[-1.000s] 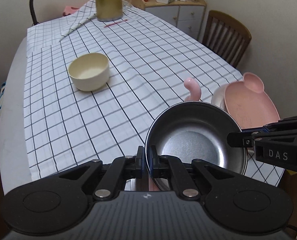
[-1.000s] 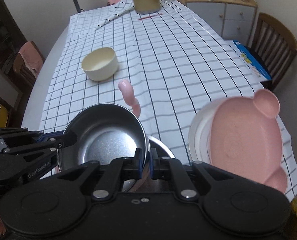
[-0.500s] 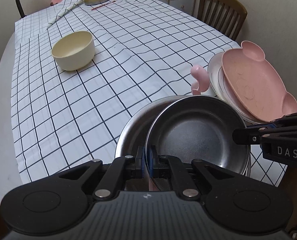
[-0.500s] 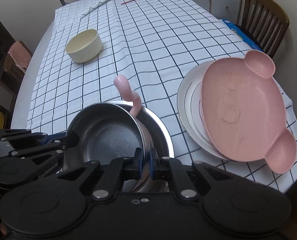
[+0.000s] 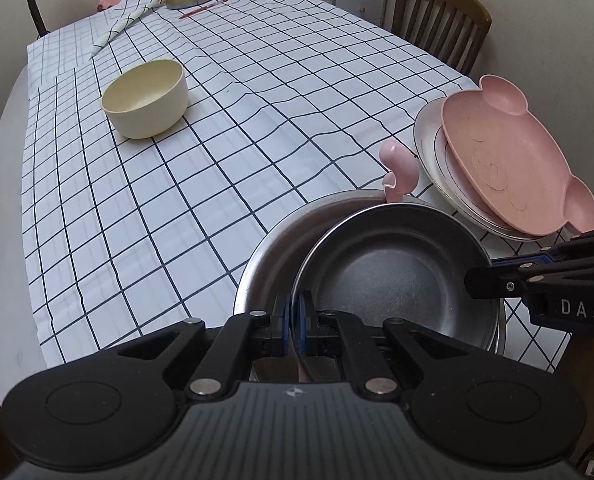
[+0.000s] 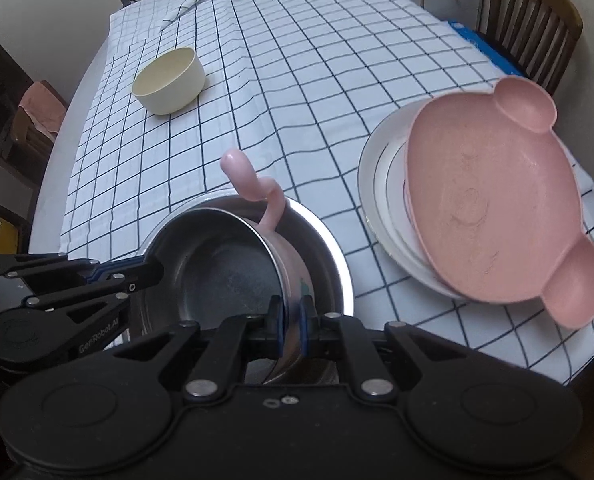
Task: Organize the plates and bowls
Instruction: 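Lower the pink-handled pot into the steel bowl with both grippers, then open both grippers and move them to the cream ceramic bowl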
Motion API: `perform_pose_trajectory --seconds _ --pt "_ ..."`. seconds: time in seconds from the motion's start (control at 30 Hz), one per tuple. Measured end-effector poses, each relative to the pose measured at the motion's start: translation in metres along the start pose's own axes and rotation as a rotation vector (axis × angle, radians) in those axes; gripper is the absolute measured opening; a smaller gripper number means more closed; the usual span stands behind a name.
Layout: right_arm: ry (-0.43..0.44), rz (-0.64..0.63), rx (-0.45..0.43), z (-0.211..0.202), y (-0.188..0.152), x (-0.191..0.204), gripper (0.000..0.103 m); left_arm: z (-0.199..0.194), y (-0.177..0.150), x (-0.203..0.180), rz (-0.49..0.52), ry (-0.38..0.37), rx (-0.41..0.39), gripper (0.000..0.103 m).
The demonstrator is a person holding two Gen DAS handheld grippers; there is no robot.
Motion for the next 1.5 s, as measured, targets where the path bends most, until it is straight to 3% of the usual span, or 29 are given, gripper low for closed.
perform_pose_trajectory --seconds 0.37,0.5,1.13,1.5 --pt "0.001 -0.035 -0.013 -0.002 0.001 0.004 0.010 0.000 -0.002 0.005 -0.030 -0.025 0.009 0.004" --pt "-0.003 -0.061 -0.043 -0.008 0.005 0.005 0.018 -0.004 -0.001 0.007 -0.041 -0.038 -0.008 0.004" --pt "0.022 -0.152 -0.125 -0.037 0.023 0.023 0.038 -0.044 0.020 0.009 -0.043 -0.092 -0.154 0.007" --pt "0.046 -0.228 -0.188 -0.049 0.049 0.042 0.059 -0.053 0.039 0.025 -0.096 -0.091 -0.207 0.008"
Point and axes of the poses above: each gripper's, at about its wrist camera, not at the fingertips, and z roughly the way its jaws point, x to its left, y to its top, the point moved 5 cm from there along z, roughly the way its jaws point, and after that the axes turned 4 degrees about -x, right-handed, at the moved point
